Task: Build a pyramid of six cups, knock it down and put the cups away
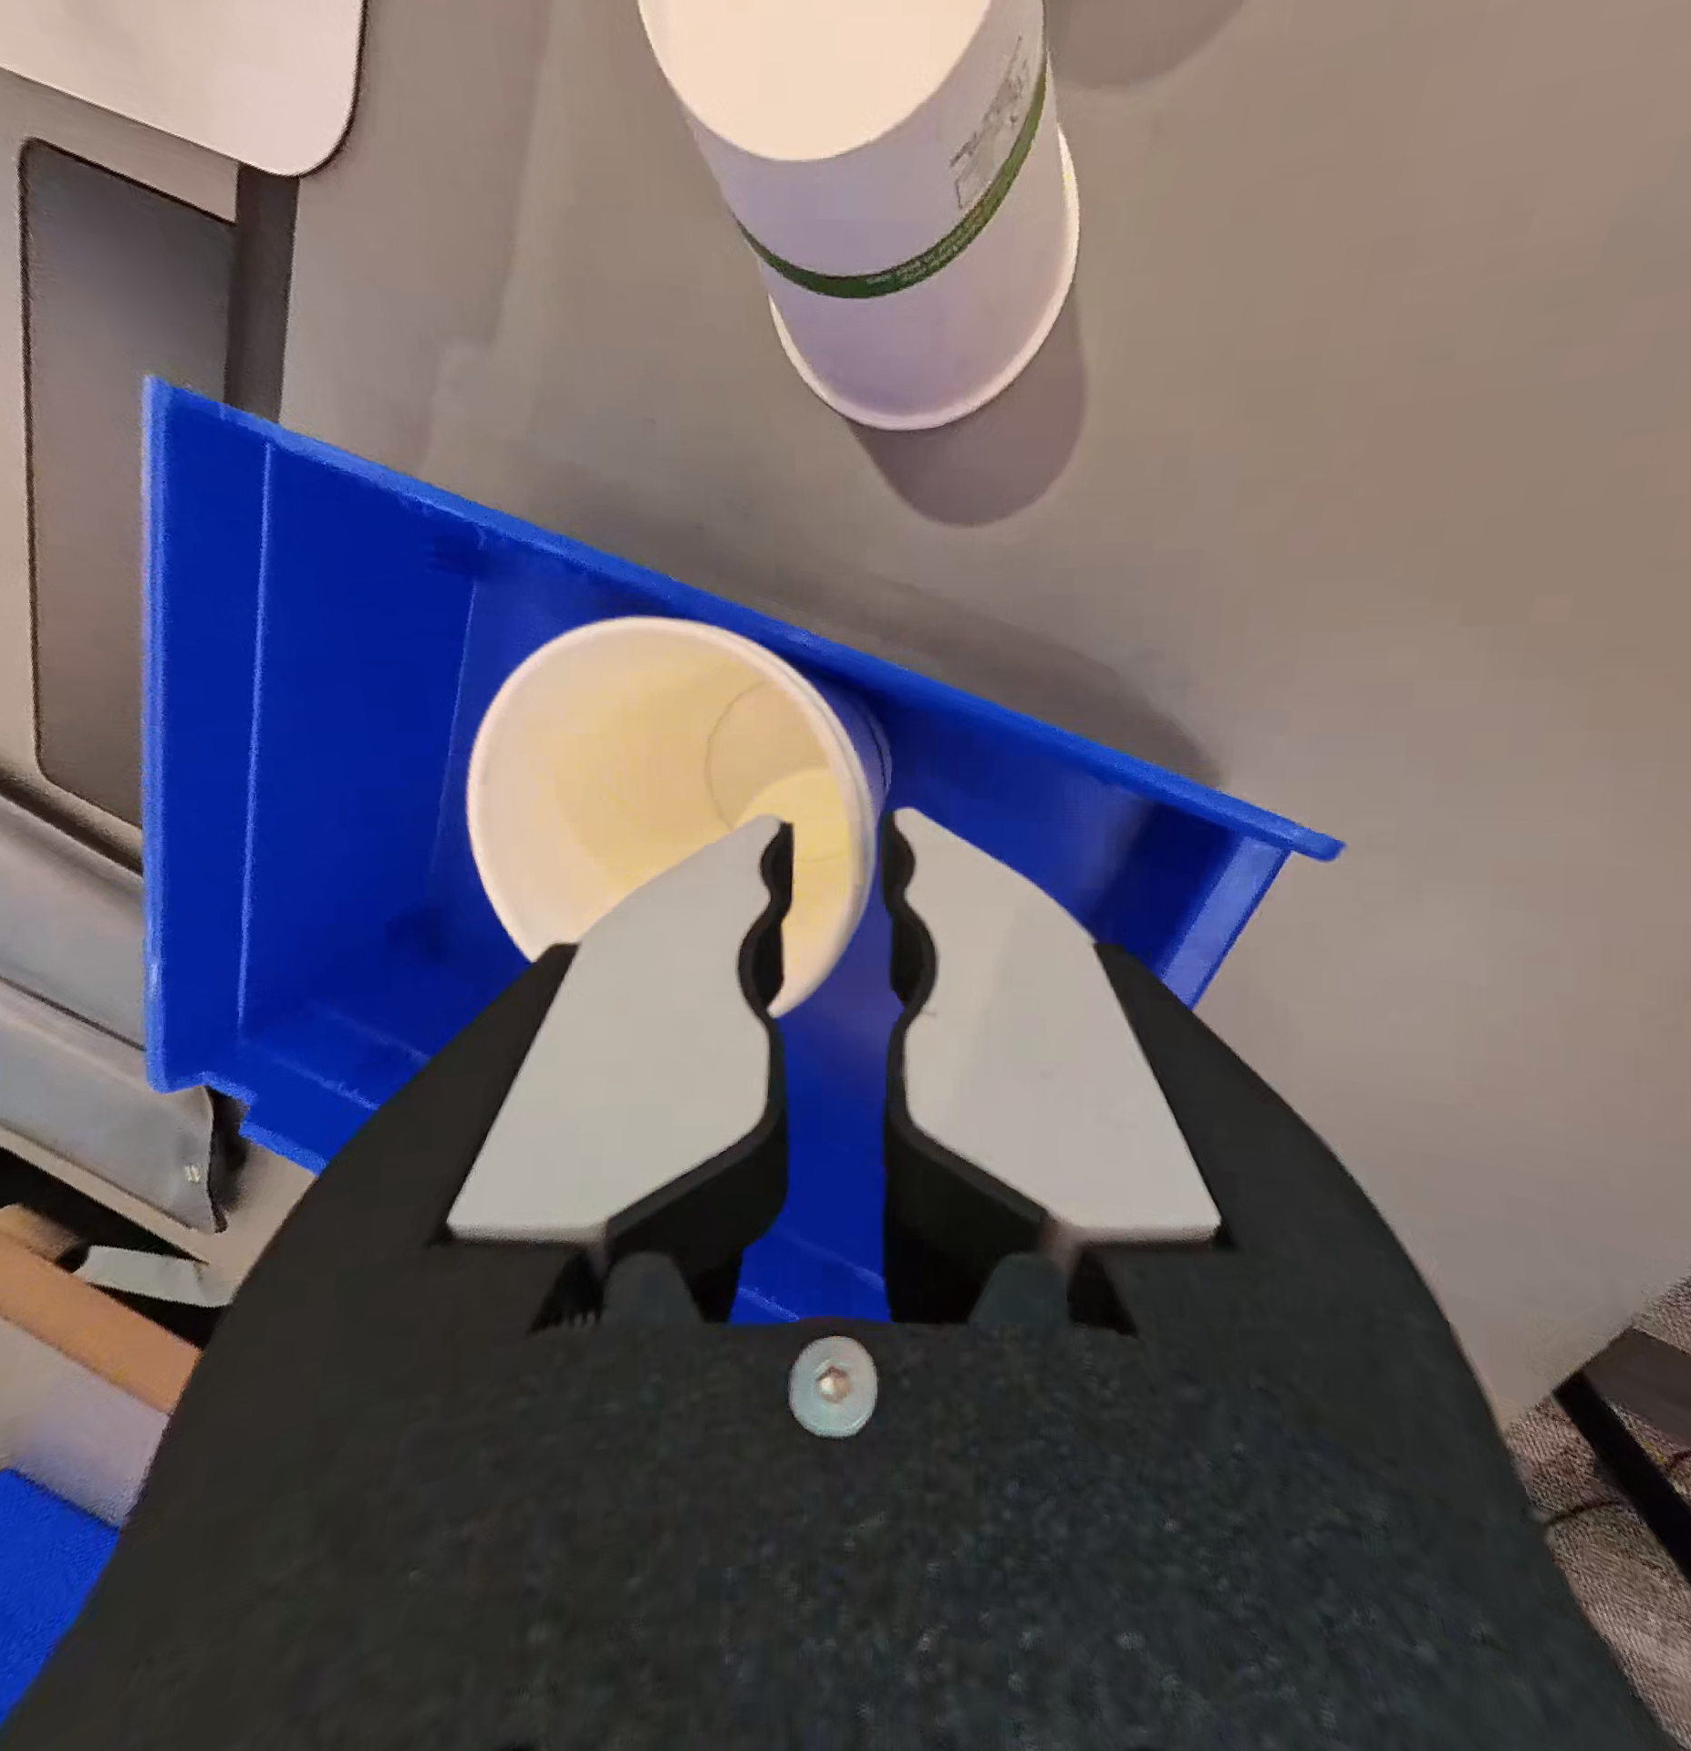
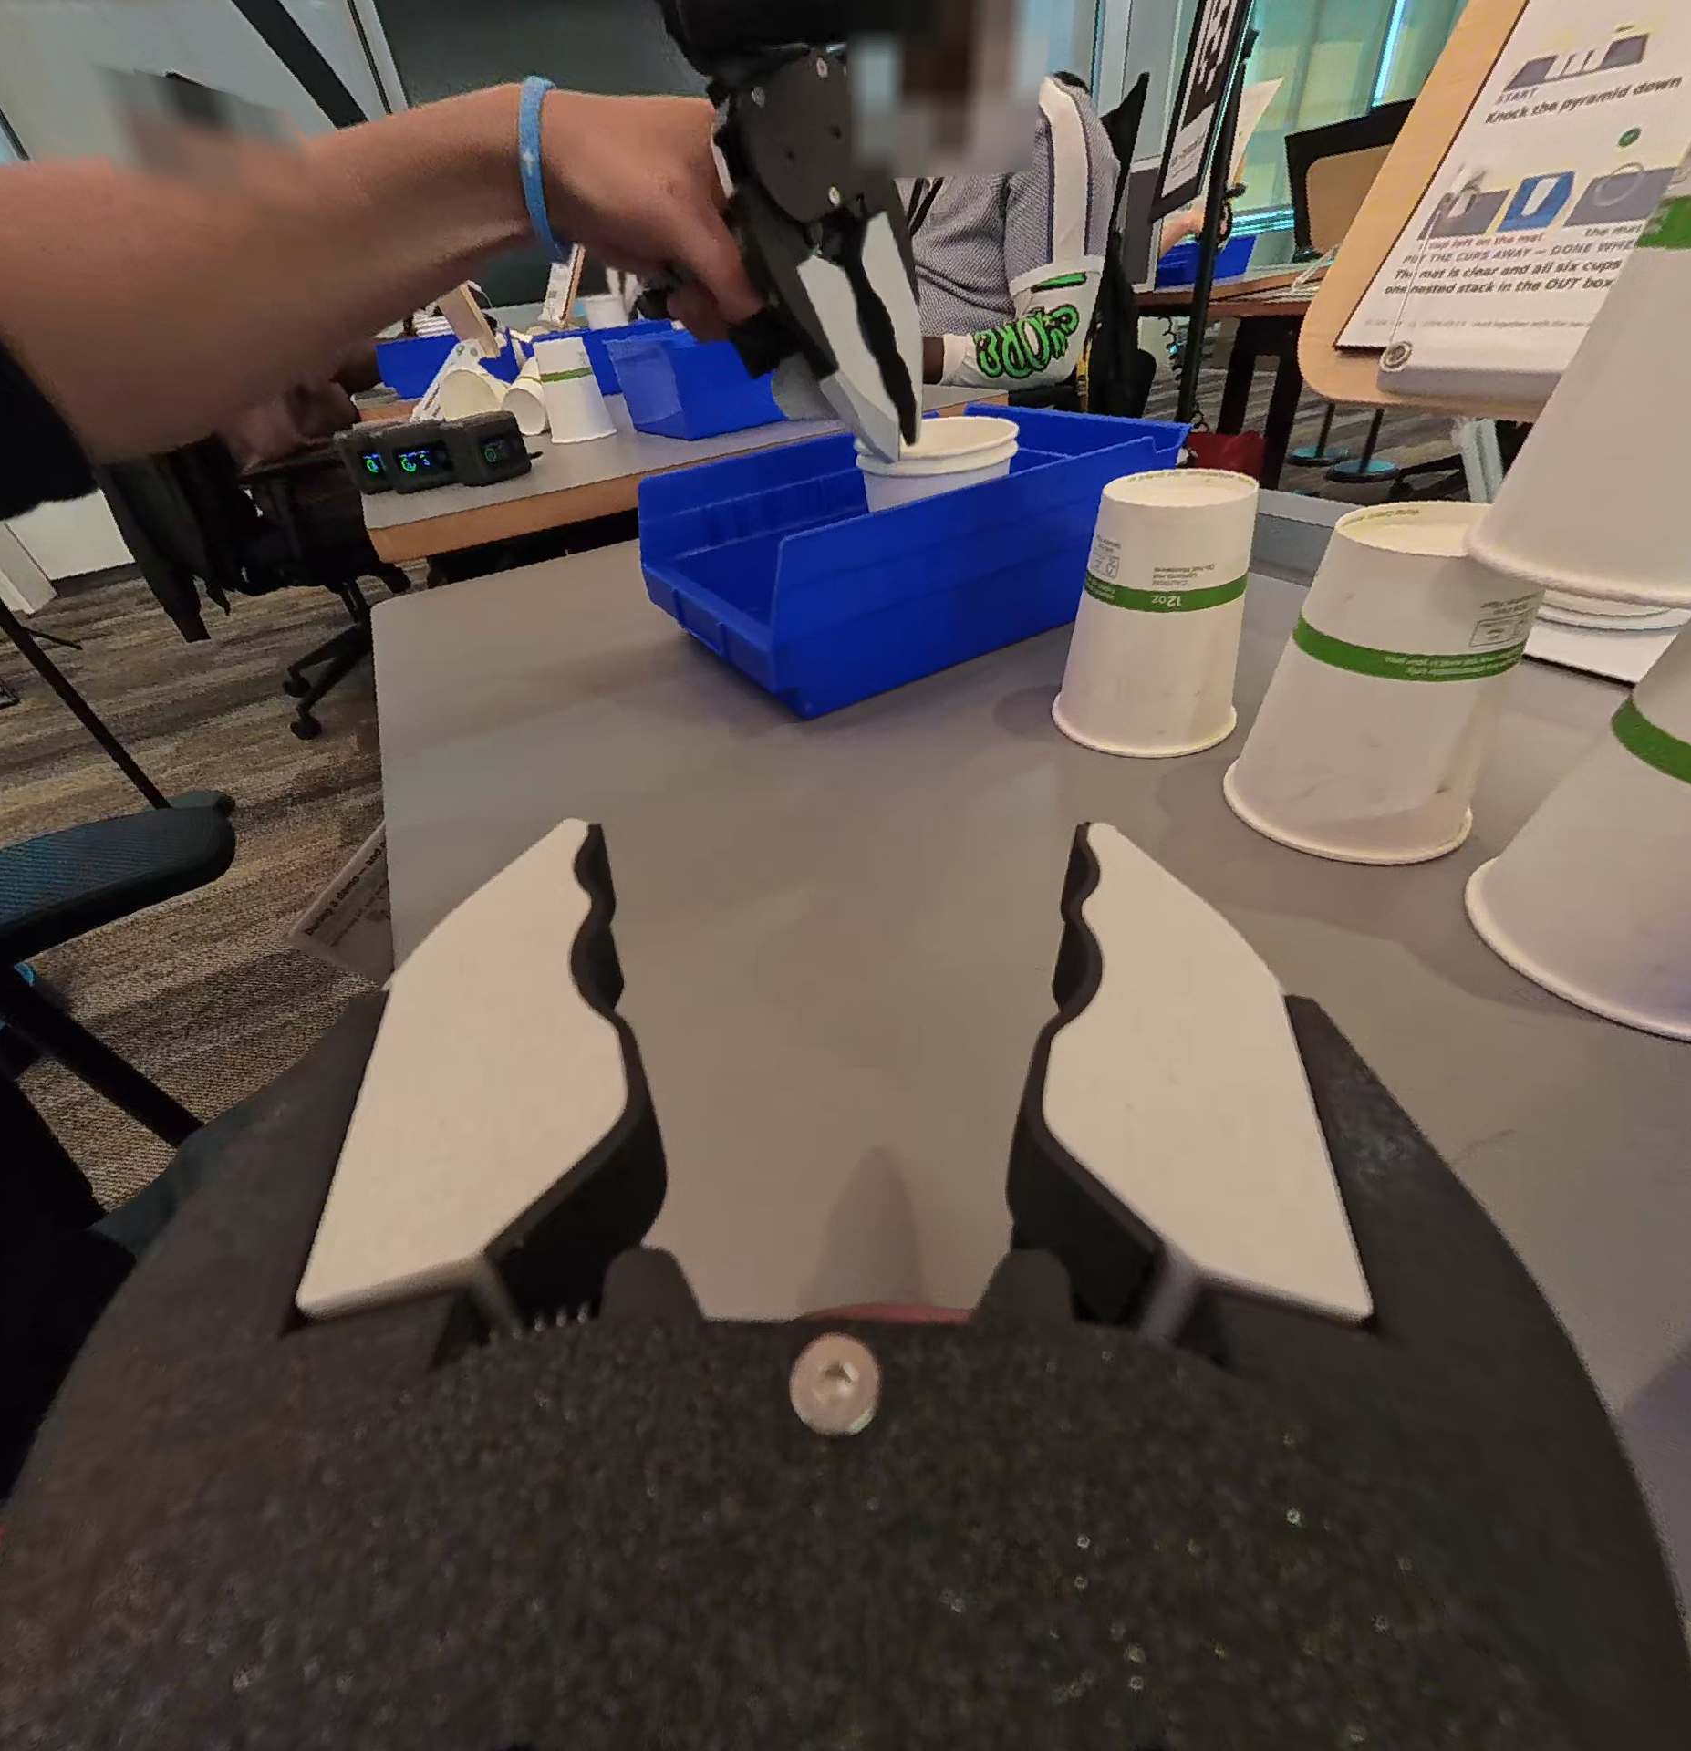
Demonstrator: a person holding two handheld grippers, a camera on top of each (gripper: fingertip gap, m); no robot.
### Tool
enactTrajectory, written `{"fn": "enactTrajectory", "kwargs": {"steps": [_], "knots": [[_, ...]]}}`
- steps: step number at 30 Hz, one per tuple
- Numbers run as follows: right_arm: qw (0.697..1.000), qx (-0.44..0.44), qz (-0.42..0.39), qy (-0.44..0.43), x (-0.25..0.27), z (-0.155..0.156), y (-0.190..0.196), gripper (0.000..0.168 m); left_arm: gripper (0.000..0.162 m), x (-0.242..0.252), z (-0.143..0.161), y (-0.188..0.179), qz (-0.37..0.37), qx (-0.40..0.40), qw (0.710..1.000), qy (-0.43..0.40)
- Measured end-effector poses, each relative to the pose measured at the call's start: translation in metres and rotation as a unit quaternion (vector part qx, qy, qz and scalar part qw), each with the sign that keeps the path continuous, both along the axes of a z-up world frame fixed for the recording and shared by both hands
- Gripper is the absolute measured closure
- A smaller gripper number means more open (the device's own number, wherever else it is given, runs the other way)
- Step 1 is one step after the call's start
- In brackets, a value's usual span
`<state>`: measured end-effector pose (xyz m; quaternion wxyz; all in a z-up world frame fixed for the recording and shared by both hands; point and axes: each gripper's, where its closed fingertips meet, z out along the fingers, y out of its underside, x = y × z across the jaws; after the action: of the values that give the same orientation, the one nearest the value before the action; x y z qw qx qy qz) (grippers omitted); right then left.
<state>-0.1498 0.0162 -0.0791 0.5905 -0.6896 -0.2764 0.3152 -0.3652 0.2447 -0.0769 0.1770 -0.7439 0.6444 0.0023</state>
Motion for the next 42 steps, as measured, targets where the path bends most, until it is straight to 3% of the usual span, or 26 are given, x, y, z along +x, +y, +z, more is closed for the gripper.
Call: {"fn": "enactTrajectory", "kwargs": {"steps": [4,13,27,33,42], "knots": [[1.0,-0.006,-0.007,0.006,0.006,-0.001,0.003,0.078,0.158,0.004,-0.004,-0.001,-0.004,-0.019,1.0,-0.005],[0.999,-0.02,-0.038,-0.009,0.016,-0.009,0.013,0.079,0.159,-0.003,-0.005,0.0,0.008,-0.033,0.999,0.01],[0.999,-0.034,-0.032,-0.014,0.013,-0.016,0.012,0.078,0.159,-0.007,0.037,-0.004,0.008,-0.001,1.0,-0.011],[0.999,-0.035,-0.029,-0.02,0.011,-0.018,0.011,0.078,0.159,-0.013,0.069,-0.005,0.014,0.027,0.999,-0.04],[0.998,-0.045,-0.032,-0.009,0.013,-0.02,0.013,0.078,0.16,0.006,0.157,-0.02,0.01,0.087,0.981,-0.175]]}}
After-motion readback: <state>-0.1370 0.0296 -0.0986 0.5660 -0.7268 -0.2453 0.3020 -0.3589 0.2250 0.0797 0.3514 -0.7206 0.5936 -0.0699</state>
